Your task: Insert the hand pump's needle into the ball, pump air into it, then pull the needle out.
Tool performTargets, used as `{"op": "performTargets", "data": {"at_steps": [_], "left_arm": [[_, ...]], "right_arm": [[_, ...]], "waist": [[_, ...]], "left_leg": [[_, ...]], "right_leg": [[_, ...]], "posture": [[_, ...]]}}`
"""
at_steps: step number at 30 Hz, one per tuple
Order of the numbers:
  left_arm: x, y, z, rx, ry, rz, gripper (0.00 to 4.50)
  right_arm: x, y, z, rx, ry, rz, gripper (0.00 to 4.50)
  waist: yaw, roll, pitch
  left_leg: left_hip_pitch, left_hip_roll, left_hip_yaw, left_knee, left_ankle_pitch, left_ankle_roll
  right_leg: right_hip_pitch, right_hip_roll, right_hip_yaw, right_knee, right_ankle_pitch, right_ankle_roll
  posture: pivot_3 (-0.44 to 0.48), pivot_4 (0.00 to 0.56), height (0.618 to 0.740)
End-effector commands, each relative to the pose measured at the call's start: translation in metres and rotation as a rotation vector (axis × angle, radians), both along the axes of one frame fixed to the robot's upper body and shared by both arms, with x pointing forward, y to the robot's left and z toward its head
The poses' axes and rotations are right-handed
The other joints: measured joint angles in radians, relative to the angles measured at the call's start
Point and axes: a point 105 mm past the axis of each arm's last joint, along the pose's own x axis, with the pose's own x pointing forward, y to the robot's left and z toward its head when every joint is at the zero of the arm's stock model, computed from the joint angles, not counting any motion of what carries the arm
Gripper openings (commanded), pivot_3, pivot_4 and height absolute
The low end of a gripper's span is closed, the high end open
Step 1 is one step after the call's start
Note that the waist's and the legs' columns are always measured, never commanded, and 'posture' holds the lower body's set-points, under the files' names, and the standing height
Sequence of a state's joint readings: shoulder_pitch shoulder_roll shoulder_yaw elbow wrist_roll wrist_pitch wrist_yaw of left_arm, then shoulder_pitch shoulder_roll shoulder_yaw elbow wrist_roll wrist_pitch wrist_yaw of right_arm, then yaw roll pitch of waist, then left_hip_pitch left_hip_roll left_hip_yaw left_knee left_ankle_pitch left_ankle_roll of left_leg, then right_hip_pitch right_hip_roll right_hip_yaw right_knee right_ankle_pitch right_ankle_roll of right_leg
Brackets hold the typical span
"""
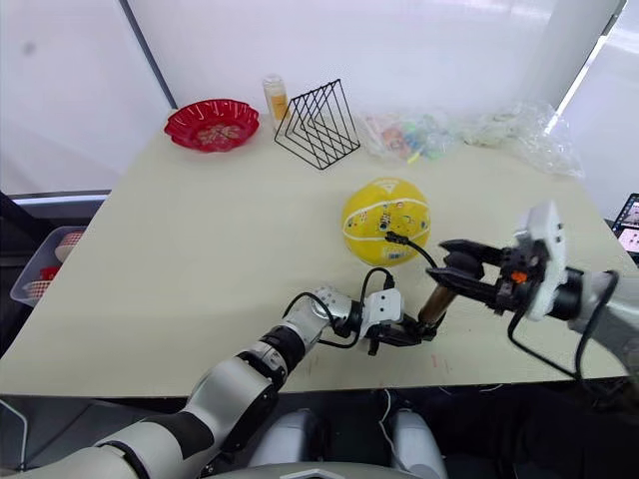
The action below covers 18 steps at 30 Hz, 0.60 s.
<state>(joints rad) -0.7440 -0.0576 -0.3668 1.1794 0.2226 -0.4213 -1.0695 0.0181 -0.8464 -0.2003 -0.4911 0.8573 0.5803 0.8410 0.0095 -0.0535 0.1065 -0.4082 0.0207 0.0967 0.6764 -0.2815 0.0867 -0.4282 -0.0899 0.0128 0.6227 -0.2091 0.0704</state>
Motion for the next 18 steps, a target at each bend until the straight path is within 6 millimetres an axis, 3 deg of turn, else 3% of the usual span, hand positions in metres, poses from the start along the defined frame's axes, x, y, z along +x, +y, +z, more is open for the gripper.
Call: {"op": "performTargets", "data": {"at_steps": [1,4,18], "left_arm": [[-0.014,0.024,-0.034,0.144,0.097,-0.001,0.99],[-0.015,0.025,-0.035,0.146,0.098,-0.001,0.99],[-0.017,0.023,-0.035,0.149,0.101,-0.016,0.99]], "right_arm": [[-0.001,-0.008,-0.048,-0.075,0.120,-0.039,2.05],[-0.001,-0.007,-0.030,-0.023,0.056,-0.028,2.05],[-0.010,-0.031,0.123,0.127,-0.241,-0.017,2.05]], "waist": [[0.001,0.000,0.000],[0.001,0.002,0.000],[0.005,0.021,0.017]], "left_leg": [[0.001,0.000,0.002,0.000,-0.001,0.001],[0.005,0.000,0.005,0.000,-0.002,0.002],[0.004,0.000,0.008,0.001,-0.003,0.002]], "right_leg": [[0.000,-0.001,-0.001,0.000,0.000,0.000],[0.002,-0.004,-0.003,0.001,0.000,0.000],[0.002,-0.008,-0.007,0.001,0.002,0.002]], "posture": [[0.000,0.150,0.737],[0.000,0.150,0.737],[0.000,0.150,0.737]]}}
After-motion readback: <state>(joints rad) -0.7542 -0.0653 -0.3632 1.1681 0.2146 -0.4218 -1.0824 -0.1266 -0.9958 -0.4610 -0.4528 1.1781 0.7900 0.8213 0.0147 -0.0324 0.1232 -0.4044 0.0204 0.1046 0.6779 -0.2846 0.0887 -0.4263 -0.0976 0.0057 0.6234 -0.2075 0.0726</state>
